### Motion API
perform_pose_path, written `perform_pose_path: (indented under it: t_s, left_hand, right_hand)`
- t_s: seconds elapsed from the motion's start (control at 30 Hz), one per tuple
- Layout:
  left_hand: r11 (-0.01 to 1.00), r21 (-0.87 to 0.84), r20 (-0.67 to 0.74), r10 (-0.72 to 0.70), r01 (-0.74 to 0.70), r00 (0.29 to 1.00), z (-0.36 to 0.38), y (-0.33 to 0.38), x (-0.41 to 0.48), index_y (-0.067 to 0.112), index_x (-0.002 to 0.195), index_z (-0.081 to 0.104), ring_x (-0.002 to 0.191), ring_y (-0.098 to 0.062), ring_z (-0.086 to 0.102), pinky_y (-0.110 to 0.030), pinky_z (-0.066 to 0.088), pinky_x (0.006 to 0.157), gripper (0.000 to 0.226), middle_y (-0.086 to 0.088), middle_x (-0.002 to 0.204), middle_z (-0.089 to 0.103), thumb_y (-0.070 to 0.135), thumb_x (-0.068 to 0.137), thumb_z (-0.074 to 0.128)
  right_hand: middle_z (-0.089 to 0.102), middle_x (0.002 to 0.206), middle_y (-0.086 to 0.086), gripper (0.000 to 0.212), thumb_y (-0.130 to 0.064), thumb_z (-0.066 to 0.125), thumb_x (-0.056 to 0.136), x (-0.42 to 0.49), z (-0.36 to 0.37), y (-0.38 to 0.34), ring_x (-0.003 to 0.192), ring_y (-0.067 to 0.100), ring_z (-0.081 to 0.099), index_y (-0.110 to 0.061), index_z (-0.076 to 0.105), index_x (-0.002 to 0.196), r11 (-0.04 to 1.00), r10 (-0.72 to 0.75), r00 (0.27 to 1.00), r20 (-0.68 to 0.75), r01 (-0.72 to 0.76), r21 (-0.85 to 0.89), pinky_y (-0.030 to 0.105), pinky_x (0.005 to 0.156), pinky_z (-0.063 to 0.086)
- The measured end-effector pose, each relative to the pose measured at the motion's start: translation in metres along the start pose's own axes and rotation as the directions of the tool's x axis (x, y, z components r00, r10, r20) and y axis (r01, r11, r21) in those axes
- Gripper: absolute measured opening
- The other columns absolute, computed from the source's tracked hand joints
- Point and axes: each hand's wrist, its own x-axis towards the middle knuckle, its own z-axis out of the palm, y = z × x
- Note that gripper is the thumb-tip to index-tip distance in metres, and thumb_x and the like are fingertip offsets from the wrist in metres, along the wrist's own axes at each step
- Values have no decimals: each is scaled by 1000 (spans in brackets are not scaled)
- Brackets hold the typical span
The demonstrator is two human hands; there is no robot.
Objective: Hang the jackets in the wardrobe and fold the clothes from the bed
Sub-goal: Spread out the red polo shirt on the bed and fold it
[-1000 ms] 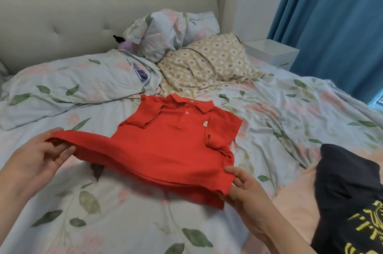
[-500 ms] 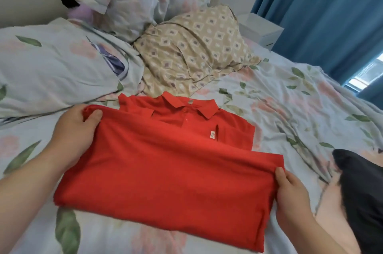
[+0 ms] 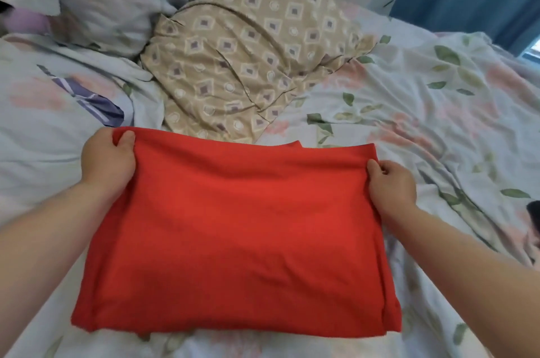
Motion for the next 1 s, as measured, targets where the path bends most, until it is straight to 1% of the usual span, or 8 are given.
perform_pose_path:
  t_s: [0.07,0.17,0.23,0.33,0.43,0.63,0.8,1.0]
  left_hand:
    - [991,106,38,75,-79,996,19,-11,-2,6,86,58,90,-39,56,-40,38,74,29,-16,86,59,32,96,53]
    - [947,280,-13,166,-156,986,40,-25,-14,2,85,57,88,-41,52,-48,40,82,33,-24,87,57,32,95,54]
    - [934,338,-52,146,-120,988,44,-28,-17,-2,87,56,91,-43,50,-50,37,86,36,-28,91,56,33,95,50]
    - [905,417,-28,103,-82,994,45,-23,-15,-4,95,55,99,-46,48,-52,33,92,37,-31,101,54,32,95,45]
    - [891,448,-11,91,-77,996,48,-18,-15,-4,100,53,103,-46,46,-52,30,95,36,-32,106,53,30,95,42]
    - [862,506,16,27,-31,1000,52,-19,-11,-4,108,54,107,-45,46,-51,31,95,42,-30,112,53,32,94,38]
    - [869,494,8,39,-38,999,53,-20,-11,-2,107,54,107,-42,47,-49,31,94,36,-27,111,54,29,94,41]
    - [874,484,7,48,-46,999,55,-24,-11,-1,105,55,106,-42,48,-49,32,95,37,-27,109,55,30,93,41]
  right_hand:
    - [55,66,-6,39,-43,42,98,2,15,10,62,13,49,-18,54,70,990,-11,998,-56,3,-144,29,54,29]
    - [46,66,-12,34,-45,37,96,-3,30,19,57,4,39,-23,44,71,968,-30,988,-151,-9,-253,27,51,22]
    - [42,67,-14,30,-45,37,95,-3,34,19,57,11,39,-25,43,74,963,-38,987,-155,-5,-268,29,55,24]
    - [46,77,-6,27,-45,33,94,-2,34,17,70,23,43,-24,42,81,945,-9,992,-128,-33,-324,35,66,31]
    - [46,83,-5,26,-44,31,94,-1,35,16,74,23,42,-23,40,82,940,19,993,-115,-57,-335,36,68,32]
    - [43,80,-6,26,-42,27,94,0,34,13,70,23,41,-23,37,80,922,32,996,-89,-64,-382,37,66,32]
    - [31,67,-15,23,-42,27,92,1,37,17,64,22,36,-26,34,77,917,29,996,-86,-61,-394,36,64,29]
    - [42,79,-5,24,-44,26,92,0,36,17,69,24,39,-25,35,80,910,18,994,-112,-63,-409,37,65,31]
